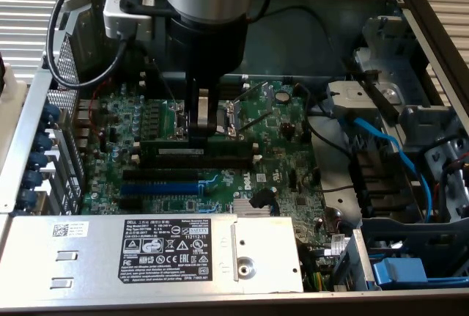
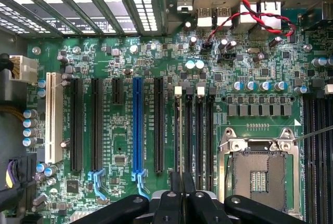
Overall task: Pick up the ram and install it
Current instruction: 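Insert the ram into the slot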
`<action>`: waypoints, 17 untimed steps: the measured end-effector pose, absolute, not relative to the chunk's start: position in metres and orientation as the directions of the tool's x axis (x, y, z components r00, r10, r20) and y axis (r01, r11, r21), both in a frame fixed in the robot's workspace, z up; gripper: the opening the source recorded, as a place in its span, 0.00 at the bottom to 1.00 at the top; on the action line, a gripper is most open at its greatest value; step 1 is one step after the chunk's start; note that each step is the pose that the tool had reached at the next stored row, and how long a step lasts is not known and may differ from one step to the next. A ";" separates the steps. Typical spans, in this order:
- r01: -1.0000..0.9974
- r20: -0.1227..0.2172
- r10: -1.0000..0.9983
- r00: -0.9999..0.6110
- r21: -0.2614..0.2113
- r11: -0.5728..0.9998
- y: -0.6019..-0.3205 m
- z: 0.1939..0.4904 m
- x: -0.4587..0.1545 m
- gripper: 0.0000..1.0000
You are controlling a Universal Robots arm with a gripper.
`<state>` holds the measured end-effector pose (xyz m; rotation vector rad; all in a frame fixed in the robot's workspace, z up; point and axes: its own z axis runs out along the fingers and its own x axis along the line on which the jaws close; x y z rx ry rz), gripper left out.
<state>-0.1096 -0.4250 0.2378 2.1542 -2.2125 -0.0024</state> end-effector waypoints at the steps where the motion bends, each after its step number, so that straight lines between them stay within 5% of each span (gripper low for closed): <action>1: -0.999 0.037 -0.999 -0.026 0.038 0.027 -0.425 0.238 -0.110 0.12; 17: -0.999 0.037 -0.999 -0.031 0.039 0.032 -0.425 0.238 -0.109 0.12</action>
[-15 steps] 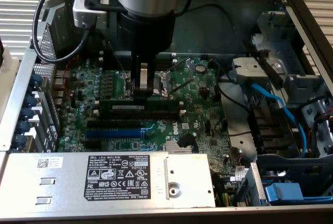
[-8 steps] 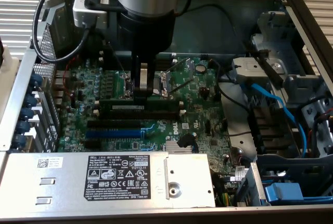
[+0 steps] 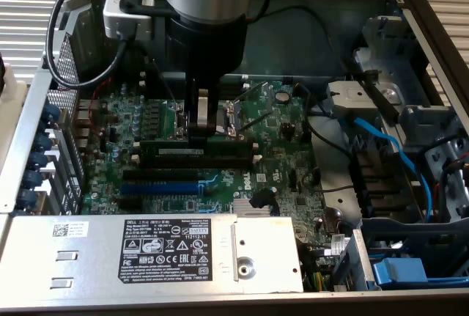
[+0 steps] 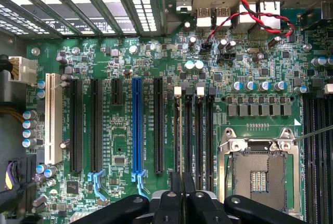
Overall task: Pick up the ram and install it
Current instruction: 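Insert the ram into the slot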
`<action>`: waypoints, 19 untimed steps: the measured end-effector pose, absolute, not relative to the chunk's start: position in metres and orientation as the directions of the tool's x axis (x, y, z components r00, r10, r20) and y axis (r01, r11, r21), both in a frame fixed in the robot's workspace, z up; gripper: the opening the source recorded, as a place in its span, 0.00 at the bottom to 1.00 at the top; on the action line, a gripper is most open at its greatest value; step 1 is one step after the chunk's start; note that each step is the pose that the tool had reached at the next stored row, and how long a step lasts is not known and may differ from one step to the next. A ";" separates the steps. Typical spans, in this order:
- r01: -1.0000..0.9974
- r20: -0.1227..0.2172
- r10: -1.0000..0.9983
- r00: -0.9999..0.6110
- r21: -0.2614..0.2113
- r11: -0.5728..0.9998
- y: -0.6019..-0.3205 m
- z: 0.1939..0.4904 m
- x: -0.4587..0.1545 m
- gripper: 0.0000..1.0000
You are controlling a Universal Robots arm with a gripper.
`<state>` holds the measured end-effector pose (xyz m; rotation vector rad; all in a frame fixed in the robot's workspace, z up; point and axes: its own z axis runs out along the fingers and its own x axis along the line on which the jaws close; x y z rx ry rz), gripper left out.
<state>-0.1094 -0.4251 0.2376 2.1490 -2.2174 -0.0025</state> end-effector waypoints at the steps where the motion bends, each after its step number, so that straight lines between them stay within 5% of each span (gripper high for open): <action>1: -0.999 0.038 -0.999 -0.031 0.039 0.032 -0.425 0.238 -0.109 0.12; 19: -0.999 0.037 -0.999 -0.027 0.039 0.029 -0.424 0.235 -0.109 0.12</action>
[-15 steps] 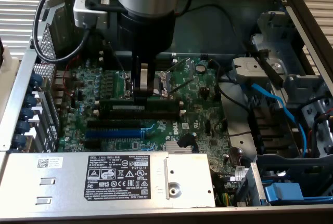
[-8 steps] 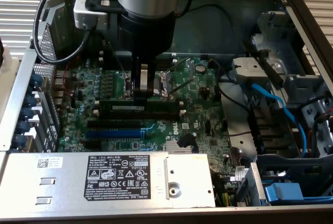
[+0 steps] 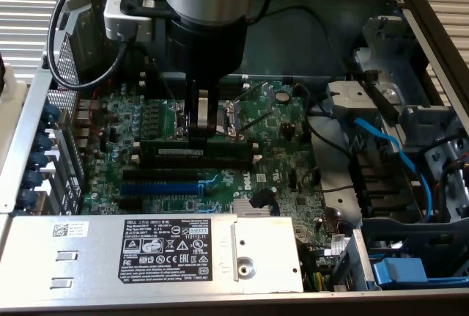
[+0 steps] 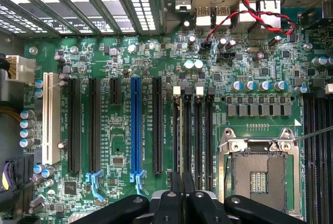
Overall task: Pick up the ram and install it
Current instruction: 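Insert the ram into the slot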
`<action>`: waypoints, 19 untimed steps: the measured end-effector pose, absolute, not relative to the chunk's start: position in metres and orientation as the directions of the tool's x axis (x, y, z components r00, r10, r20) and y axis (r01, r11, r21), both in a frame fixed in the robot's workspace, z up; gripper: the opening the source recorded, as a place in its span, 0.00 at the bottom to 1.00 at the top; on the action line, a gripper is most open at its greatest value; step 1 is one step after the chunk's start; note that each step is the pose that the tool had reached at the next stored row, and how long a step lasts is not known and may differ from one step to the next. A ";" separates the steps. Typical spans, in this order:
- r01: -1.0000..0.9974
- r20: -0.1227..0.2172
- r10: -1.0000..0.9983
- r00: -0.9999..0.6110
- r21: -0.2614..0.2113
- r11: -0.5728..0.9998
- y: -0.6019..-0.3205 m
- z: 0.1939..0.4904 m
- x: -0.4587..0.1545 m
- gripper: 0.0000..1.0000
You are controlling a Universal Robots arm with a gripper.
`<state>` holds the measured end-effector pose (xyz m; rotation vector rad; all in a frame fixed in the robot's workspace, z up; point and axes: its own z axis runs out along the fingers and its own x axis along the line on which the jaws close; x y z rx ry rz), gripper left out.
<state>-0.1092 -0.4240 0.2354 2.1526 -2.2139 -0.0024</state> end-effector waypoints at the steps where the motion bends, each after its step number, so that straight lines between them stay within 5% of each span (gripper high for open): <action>1: -0.999 0.037 -0.999 -0.027 0.039 0.028 -0.424 0.235 -0.109 0.12; 19: -0.999 0.040 -0.999 -0.013 0.034 0.015 -0.424 0.235 -0.109 0.12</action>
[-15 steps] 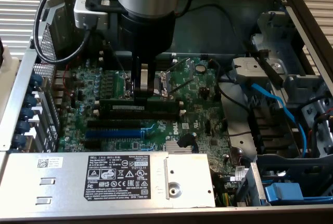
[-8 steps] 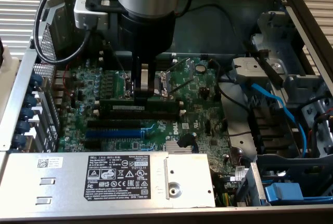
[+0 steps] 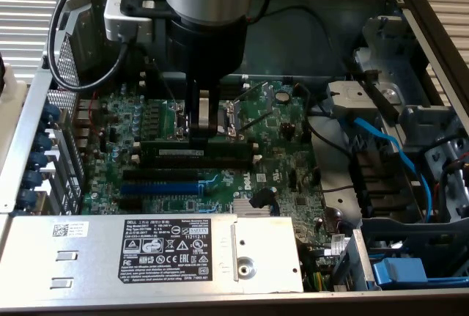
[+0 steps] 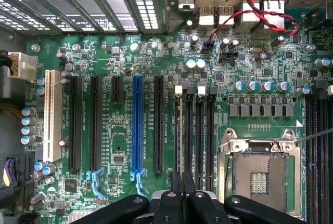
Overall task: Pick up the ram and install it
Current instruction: 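Insert the ram into the slot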
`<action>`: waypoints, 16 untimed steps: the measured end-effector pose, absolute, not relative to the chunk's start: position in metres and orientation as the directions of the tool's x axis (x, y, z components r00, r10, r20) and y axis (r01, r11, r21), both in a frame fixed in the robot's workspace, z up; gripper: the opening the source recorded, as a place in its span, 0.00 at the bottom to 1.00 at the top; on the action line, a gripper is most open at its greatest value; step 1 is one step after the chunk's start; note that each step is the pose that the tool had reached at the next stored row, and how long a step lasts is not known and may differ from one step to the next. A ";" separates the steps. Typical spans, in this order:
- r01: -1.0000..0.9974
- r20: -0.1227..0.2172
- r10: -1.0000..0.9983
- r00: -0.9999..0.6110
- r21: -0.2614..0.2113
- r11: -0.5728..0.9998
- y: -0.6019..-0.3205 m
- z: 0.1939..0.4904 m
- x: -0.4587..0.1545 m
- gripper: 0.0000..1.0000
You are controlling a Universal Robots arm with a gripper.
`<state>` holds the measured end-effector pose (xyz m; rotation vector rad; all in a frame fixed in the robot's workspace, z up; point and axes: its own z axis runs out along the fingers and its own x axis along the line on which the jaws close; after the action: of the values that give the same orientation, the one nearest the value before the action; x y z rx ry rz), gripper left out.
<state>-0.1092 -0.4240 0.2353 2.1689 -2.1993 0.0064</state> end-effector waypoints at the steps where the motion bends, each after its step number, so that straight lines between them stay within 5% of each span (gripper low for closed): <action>1: -0.999 0.041 -0.999 -0.013 0.033 0.015 -0.424 0.235 -0.109 0.12; 16: -1.000 0.051 -0.999 -0.006 0.022 0.007 -0.420 0.235 -0.109 0.12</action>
<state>-0.1094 -0.4205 0.2350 2.1777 -2.1914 0.0317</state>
